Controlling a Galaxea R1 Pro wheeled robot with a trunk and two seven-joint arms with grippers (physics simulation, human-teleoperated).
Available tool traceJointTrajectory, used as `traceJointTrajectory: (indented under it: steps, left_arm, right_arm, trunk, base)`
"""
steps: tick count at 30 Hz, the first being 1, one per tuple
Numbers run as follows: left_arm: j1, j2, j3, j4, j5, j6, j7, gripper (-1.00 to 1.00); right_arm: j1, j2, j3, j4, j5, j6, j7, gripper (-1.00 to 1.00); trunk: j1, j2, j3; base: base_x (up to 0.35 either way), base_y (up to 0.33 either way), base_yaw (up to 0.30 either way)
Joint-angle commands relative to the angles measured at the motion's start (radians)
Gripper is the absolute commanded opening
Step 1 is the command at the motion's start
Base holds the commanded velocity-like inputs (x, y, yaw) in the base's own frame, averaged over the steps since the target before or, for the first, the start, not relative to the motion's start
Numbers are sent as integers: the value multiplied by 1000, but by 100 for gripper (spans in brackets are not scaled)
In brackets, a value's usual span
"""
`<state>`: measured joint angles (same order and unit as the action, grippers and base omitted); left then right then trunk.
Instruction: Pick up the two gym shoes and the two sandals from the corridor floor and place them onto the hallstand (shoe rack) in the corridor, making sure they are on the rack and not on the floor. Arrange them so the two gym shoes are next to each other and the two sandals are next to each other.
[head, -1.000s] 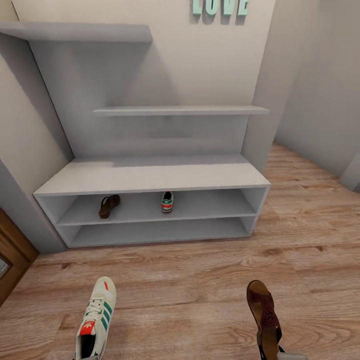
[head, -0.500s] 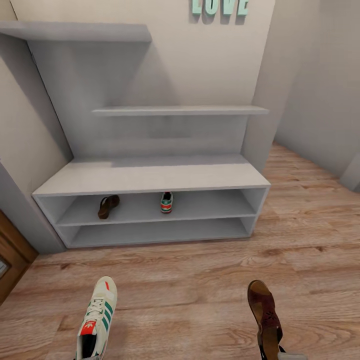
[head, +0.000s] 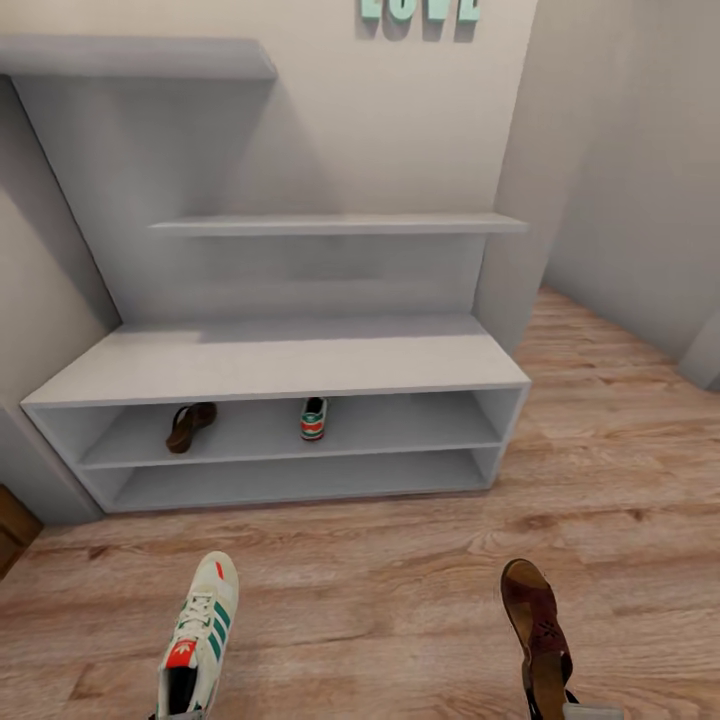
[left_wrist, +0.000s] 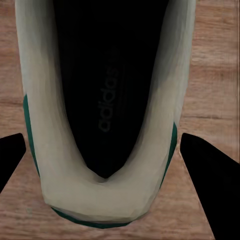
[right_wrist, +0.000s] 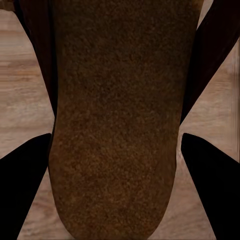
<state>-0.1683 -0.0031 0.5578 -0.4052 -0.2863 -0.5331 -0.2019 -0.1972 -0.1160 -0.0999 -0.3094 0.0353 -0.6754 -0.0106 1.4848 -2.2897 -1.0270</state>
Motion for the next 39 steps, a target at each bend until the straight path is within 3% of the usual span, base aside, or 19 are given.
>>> traceJointTrajectory:
  steps: [1,5,9,13,15,16,21,23,28,39]
  left_arm:
    - [-3,-2,7,-1,-15,-1,-7,-100]
    - [-13,-6,-4,0,-52,20,-7,-100]
    - [-58,-23,-19,-2,-85,108,-6,-100]
    - [-159,-36,-53,-1,-107,272,-4,-100]
    - [-231,-43,-92,-1,-115,389,-3,-100]
    - [-329,-46,-139,-1,-119,525,0,-100]
    - [-466,-75,-180,-1,-122,719,1,-100]
    - [-554,-101,-240,-4,-121,821,0,-100]
    - [-591,-102,-246,-2,-120,866,2,-100]
    - [-583,-93,-252,-21,-120,867,1,-100]
  right_arm:
    - [-1,-5,-3,0,4,-3,-1,-100]
    - [-1,-20,-4,0,3,-2,-3,-100]
    - [-1,-26,-22,-1,2,-2,-3,-100]
    - [-1,-33,-81,-2,3,2,-3,-100]
    - [-1,-34,-107,-2,4,4,-2,-100]
    - [-1,-32,-118,0,5,5,0,-100]
    - [-1,-21,-118,3,8,4,5,-100]
    - [-1,-19,-117,7,10,4,7,-100]
    - [-1,-19,-117,8,11,4,8,-100]
    - [-1,-19,-117,9,10,4,8,-100]
  trunk:
    - [0,0,-1]
    - [0,0,-1]
    - [0,0,-1]
    - [0,0,-1]
    - [0,0,-1]
    - [0,0,-1]
    - [0,0,-1]
    - [0,0,-1]
    - [0,0,-1]
    - [0,0,-1]
  base:
    - [207,-208,0]
    - [207,-208,0]
    - [203,-205,0]
    - [92,-92,0]
    - [29,-29,0]
    - [7,-7,0]
    - [2,-2,0]
    - [0,0,0]
    - [0,0,0]
    - [16,-1,0]
